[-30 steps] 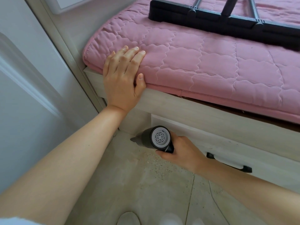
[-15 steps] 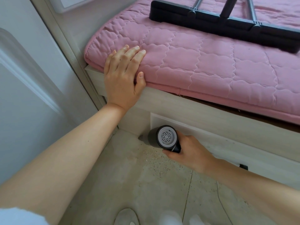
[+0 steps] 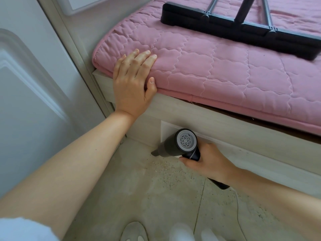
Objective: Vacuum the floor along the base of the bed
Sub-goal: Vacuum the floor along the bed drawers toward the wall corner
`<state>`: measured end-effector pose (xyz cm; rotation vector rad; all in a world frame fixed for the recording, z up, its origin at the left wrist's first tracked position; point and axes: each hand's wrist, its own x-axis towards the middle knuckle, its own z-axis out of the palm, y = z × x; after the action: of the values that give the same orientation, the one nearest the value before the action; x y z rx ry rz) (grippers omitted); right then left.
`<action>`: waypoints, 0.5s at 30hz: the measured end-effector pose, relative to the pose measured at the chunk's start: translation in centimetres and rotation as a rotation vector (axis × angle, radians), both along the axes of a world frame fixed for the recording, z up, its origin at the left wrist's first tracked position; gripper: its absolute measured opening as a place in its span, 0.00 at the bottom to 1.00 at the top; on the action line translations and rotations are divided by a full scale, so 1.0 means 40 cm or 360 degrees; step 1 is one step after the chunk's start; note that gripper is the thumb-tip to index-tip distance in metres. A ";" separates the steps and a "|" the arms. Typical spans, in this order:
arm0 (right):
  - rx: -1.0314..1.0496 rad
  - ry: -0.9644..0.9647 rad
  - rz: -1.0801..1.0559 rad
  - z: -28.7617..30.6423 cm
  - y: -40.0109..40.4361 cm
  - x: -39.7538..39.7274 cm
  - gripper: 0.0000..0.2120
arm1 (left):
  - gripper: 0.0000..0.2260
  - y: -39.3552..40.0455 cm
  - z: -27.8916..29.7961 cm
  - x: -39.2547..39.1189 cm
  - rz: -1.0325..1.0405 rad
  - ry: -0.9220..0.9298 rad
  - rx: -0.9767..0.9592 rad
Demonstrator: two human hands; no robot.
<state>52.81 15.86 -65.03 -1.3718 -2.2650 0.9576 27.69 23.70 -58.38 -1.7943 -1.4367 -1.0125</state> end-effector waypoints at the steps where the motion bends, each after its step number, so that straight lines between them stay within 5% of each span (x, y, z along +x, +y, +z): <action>1: 0.0004 0.0012 0.0005 0.004 0.001 0.000 0.24 | 0.21 0.000 0.000 0.000 -0.0002 -0.0003 0.0001; 15: -0.0010 0.0031 0.0066 0.009 0.000 -0.006 0.22 | 0.21 0.000 -0.003 -0.001 -0.0025 -0.0011 0.0008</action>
<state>52.56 15.86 -64.65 -1.3174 -2.2865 0.9875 27.63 23.70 -58.49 -1.8027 -1.4250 -1.0306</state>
